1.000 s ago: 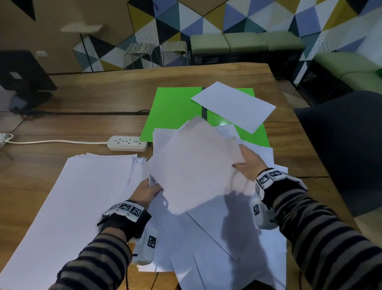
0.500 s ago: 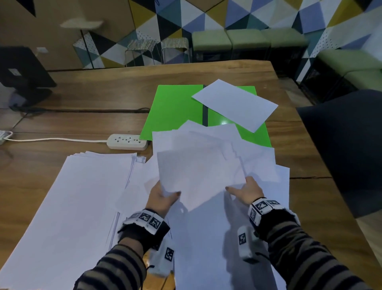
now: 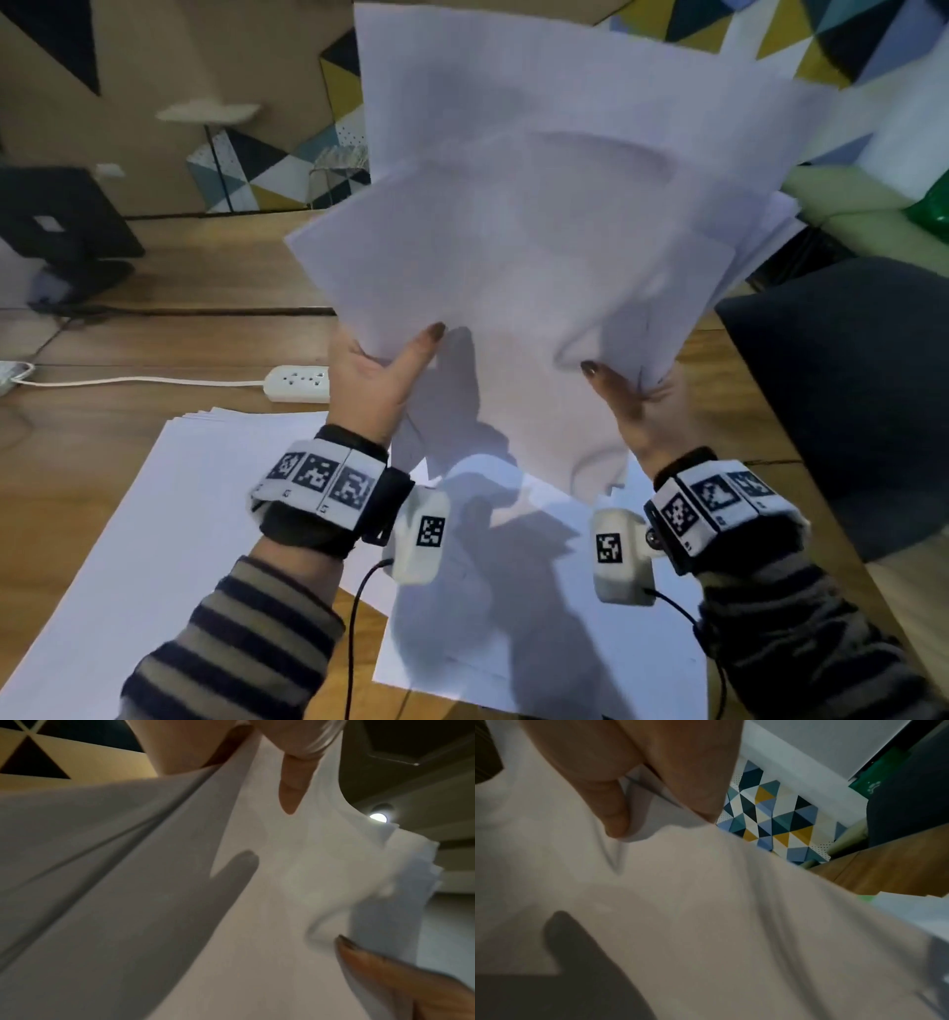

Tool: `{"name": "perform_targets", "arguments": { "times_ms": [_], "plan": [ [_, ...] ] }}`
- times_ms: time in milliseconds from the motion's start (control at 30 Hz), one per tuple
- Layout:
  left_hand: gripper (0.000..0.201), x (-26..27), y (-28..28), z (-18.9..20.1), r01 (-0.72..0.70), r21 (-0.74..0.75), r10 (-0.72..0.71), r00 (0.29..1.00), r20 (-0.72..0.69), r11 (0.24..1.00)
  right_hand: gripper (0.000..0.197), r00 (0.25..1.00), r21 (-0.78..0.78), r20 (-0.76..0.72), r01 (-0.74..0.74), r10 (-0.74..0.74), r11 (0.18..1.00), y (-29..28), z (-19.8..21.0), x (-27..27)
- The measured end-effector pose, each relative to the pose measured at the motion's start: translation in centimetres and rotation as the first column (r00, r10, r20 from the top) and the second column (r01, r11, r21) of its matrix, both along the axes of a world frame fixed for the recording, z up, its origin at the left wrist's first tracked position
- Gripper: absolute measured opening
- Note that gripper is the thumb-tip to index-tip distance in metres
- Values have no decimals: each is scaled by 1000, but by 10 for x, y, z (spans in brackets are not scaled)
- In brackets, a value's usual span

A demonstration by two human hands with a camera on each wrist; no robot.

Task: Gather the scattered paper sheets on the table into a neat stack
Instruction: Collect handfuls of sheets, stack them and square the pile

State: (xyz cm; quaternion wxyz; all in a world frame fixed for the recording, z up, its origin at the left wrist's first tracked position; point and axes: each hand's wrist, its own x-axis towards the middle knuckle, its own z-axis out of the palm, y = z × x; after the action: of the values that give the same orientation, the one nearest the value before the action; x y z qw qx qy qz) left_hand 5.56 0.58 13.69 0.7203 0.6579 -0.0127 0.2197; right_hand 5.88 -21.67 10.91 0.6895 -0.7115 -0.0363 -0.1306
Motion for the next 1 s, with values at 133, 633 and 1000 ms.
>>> {"name": "perform_targets", "arguments": {
  "times_ms": [133, 633, 1000],
  "plan": [
    [54, -9, -2, -10, -8, 68, 8, 1000, -8, 998, 35, 995, 16, -11, 99, -99, 995, 7, -12, -10],
    [30, -29, 3, -64, 89, 210, -12, 940, -342, 974, 82, 938, 70, -278, 236, -208, 969, 43, -40, -39],
    [33, -22, 80, -32, 9, 447, 176, 912, -371, 895, 37, 958, -43, -277, 68, -77, 997, 97, -30, -31]
  ]
}}
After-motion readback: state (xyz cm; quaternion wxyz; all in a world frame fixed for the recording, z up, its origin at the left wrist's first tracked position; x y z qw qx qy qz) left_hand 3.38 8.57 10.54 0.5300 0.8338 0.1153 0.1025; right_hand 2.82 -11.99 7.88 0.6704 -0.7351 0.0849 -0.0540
